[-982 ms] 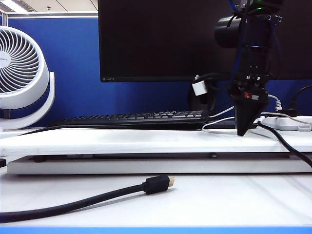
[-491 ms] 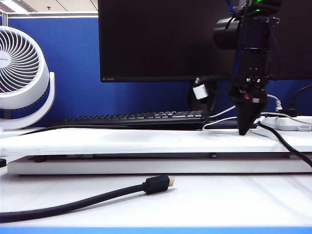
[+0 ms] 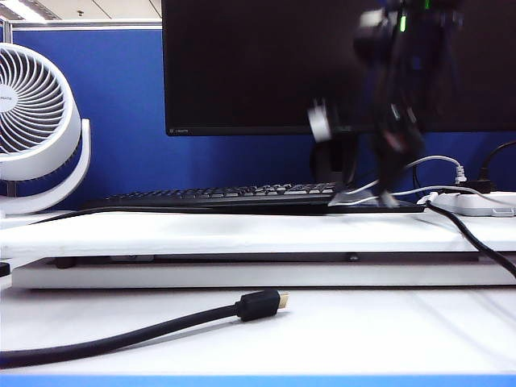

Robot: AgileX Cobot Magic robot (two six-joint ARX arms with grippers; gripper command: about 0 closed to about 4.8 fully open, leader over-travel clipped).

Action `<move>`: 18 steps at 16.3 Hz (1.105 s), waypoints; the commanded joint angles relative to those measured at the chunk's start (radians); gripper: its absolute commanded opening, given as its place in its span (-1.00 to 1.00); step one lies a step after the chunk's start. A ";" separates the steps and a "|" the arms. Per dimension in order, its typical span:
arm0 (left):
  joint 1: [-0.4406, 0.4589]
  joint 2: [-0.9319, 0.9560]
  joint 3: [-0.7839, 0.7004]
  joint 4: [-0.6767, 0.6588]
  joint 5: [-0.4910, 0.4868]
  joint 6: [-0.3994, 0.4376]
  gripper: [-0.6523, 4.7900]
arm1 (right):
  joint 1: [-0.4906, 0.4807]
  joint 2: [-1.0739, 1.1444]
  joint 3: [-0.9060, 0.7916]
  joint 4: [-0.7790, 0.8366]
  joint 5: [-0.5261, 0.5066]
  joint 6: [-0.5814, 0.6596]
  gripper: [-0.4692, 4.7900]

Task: Pick up the Type-C charging cable and the charging base, insert one end of the Type-C charger into the corresponding slot on the base, and finally place the plugged-in charger back on the table.

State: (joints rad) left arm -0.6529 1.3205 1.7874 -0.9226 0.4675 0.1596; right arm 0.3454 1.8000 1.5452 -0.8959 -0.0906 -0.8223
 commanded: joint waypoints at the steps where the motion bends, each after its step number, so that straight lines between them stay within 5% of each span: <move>1: -0.001 -0.006 0.005 0.020 0.005 -0.003 -0.78 | 0.000 -0.066 0.089 -0.011 -0.244 0.172 -0.83; 5: -0.001 -0.006 0.005 0.026 0.005 -0.003 -0.78 | 0.000 -0.151 0.200 0.037 -0.551 0.350 -0.83; 9: -0.001 -0.006 0.005 0.029 0.005 -0.003 -0.78 | 0.000 -0.236 0.232 0.185 -0.677 0.495 -0.83; 13: -0.001 -0.006 0.005 0.082 0.012 0.001 -0.78 | 0.000 -0.343 0.231 0.609 -0.852 0.874 -0.83; 18: -0.001 -0.005 0.005 0.259 0.206 0.008 -0.78 | 0.010 -0.357 0.231 0.946 -0.949 1.244 -0.83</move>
State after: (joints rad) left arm -0.6529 1.3209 1.7874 -0.7464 0.6277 0.1638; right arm 0.3492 1.4513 1.7737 -0.0463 -1.0080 0.3275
